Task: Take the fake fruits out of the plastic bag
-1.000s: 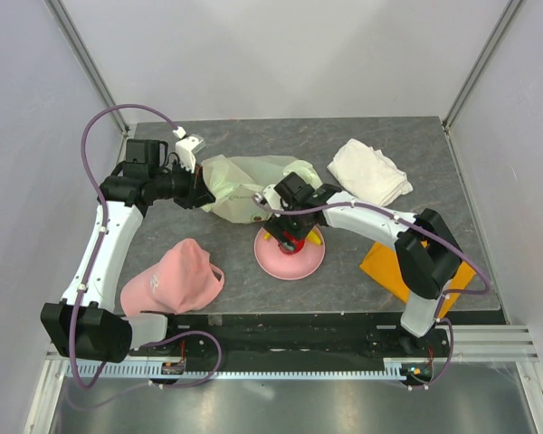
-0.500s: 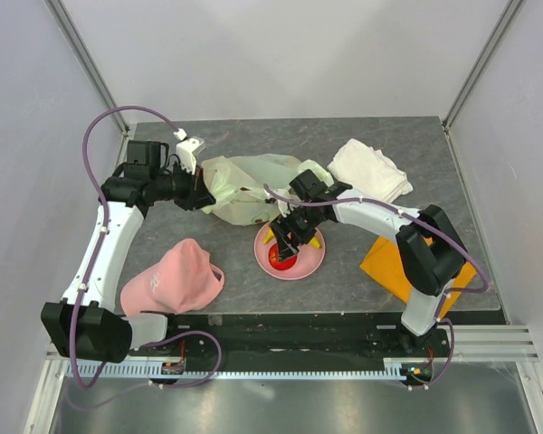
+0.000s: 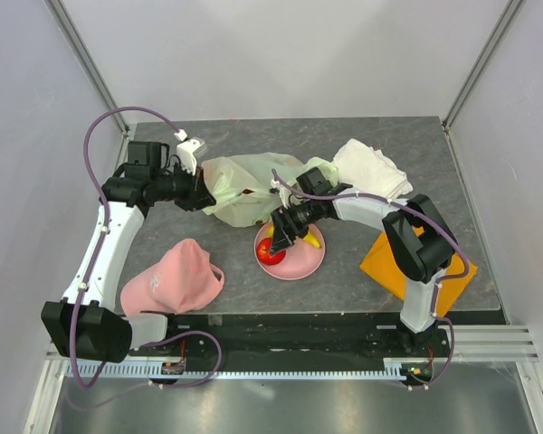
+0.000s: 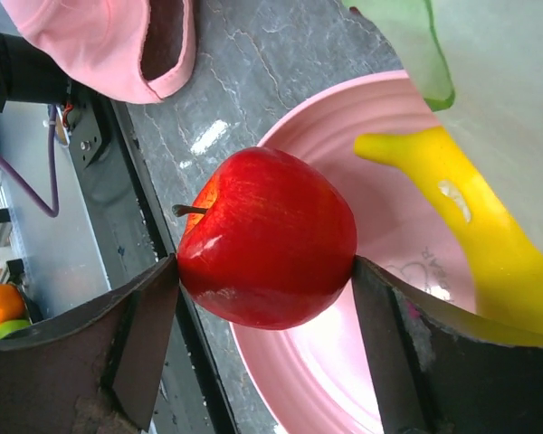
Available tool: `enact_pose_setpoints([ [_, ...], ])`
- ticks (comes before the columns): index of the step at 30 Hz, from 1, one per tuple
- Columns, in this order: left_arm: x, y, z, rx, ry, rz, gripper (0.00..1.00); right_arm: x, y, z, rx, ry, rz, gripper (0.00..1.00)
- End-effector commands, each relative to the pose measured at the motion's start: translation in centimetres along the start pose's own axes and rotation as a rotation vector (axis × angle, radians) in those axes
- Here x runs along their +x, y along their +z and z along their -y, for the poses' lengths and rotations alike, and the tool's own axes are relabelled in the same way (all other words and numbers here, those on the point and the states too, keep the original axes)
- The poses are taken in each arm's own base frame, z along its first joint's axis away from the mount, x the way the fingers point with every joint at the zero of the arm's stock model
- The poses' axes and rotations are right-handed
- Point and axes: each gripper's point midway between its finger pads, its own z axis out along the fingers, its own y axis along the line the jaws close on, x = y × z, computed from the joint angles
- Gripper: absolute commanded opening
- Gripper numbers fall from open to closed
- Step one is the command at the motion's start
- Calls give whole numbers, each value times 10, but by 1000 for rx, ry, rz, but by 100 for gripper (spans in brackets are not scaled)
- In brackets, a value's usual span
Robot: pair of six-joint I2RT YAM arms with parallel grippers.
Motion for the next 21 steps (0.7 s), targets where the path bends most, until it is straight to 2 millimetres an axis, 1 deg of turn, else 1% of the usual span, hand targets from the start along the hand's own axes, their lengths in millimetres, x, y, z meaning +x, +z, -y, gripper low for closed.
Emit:
enact_pose_setpoints([
  [1,-7,1,5,30,3,18,14,-5,1,-4,-29,-29,29,87],
  [2,-8,1,4,28,5,20,14,-4,0,-4,-22,-28,28,91],
  [4,-10,1,4,30,5,19,14,-2,-3,-5,-10,-36,25,93],
  [6,-11,3,3,33,6,19,14,0,-5,-5,-3,-41,22,98],
  [11,-13,5,2,40,2,16,14,7,-11,3,54,-60,-1,98],
  [14,-14,5,2,43,4,18,14,7,-20,6,91,-67,2,98],
  [16,-13,5,3,45,2,16,14,6,-28,2,94,-81,-1,98],
  [17,-13,5,2,43,5,17,14,2,-32,0,99,-92,3,98],
  [19,-14,3,3,42,10,23,14,2,-39,-8,98,-102,-12,98],
  [20,-14,4,3,42,11,23,14,-3,-43,-11,98,-131,-8,98],
  [21,-14,4,3,40,11,23,14,-3,-46,-14,98,-137,-10,98],
])
